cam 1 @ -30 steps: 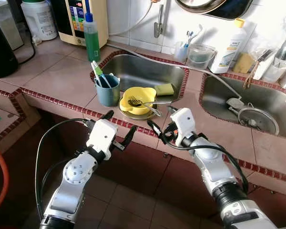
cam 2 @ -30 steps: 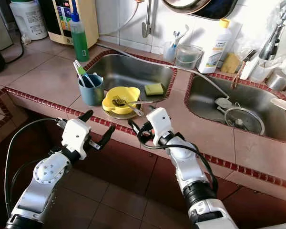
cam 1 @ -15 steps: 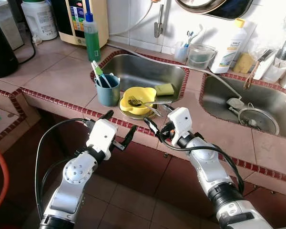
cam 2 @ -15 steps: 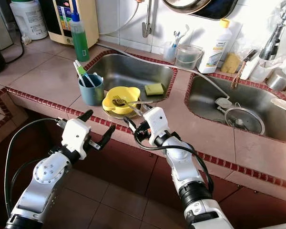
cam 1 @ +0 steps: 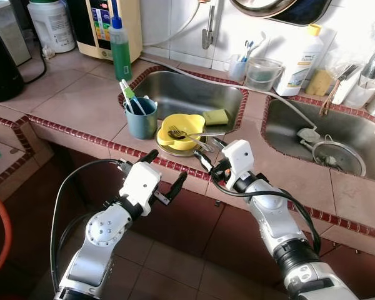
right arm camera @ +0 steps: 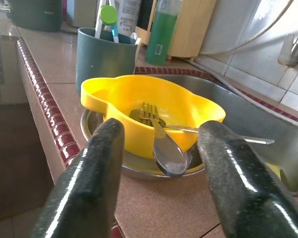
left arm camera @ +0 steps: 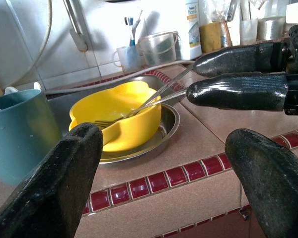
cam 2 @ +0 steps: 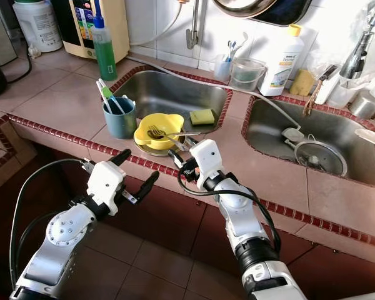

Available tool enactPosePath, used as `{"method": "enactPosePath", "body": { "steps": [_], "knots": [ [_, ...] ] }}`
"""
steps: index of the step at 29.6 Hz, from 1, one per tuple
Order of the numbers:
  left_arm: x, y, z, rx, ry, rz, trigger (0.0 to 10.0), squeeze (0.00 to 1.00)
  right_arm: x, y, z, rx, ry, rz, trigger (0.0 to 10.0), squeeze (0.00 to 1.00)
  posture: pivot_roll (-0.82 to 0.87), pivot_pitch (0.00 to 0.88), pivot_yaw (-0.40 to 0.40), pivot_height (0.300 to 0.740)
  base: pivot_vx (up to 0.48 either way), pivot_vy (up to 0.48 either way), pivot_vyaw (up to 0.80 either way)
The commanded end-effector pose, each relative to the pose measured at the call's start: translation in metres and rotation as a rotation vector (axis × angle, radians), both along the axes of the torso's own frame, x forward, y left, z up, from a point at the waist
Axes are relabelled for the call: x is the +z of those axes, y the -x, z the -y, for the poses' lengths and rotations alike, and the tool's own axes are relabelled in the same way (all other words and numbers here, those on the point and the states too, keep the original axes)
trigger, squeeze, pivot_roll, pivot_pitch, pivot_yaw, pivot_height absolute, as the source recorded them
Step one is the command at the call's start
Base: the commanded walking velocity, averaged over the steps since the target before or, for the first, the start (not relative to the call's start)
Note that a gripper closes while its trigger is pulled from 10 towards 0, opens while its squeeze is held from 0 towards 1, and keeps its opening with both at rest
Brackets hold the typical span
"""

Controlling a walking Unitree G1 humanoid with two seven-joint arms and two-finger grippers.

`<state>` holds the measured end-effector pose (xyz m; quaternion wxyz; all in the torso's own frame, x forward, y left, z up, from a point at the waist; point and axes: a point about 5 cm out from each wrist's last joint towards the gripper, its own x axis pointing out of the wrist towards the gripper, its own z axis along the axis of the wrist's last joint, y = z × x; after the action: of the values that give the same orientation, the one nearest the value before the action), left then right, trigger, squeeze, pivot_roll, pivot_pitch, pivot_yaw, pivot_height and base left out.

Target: Kitchen organization

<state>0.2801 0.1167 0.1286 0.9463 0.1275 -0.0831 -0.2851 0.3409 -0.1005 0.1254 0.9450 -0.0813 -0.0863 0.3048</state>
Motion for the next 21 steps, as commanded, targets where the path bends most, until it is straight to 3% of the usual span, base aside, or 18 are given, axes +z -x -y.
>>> {"method": "enactPosePath", "body": {
  "steps": [1, 3, 4, 7, 11, 21],
  "knots": [
    [0.0053, 0.0011, 0.0023, -0.024, -0.001, 0.014, 10.0, 0.0, 0.0, -0.0018, 0.0037, -0.017, -0.009, -0.005, 0.9, 0.0, -0.14, 0.046, -0.056, 0.74, 0.0, 0.0, 0.0],
    [0.0059, 0.001, 0.002, -0.026, 0.0, 0.014, 10.0, 0.0, -0.0003, -0.0017, 0.0039, -0.02, -0.009, -0.006, 1.2, 0.0, -0.14, 0.046, -0.052, 0.74, 0.0, 0.0, 0.0],
    [0.0069, 0.001, 0.0019, -0.028, 0.001, 0.016, 10.0, 0.0, -0.0012, -0.0014, 0.0041, -0.023, -0.011, -0.008, 0.7, 0.0, -0.14, 0.046, -0.052, 0.74, 0.0, 0.0, 0.0],
    [0.0077, 0.0012, 0.002, -0.031, 0.002, 0.017, 10.0, 0.0, -0.0029, -0.0007, 0.0042, -0.027, -0.014, -0.014, 0.7, 0.0, -0.14, 0.045, -0.051, 0.74, 0.0, 0.0, 0.0],
    [0.0077, 0.0019, 0.0026, -0.036, 0.004, 0.016, 10.0, 0.0, -0.005, 0.0002, 0.0041, -0.032, -0.016, -0.019, 1.6, 0.0, -0.14, 0.045, -0.048, 0.74, 0.0, 0.0, 0.0],
    [0.0082, 0.0026, 0.0025, -0.04, 0.002, 0.014, 10.0, 0.0, -0.007, 0.001, 0.0044, -0.043, -0.02, -0.022, 1.9, 0.0, -0.14, 0.04, -0.045, 0.74, 0.0, 0.0, 0.0]
  ]
}}
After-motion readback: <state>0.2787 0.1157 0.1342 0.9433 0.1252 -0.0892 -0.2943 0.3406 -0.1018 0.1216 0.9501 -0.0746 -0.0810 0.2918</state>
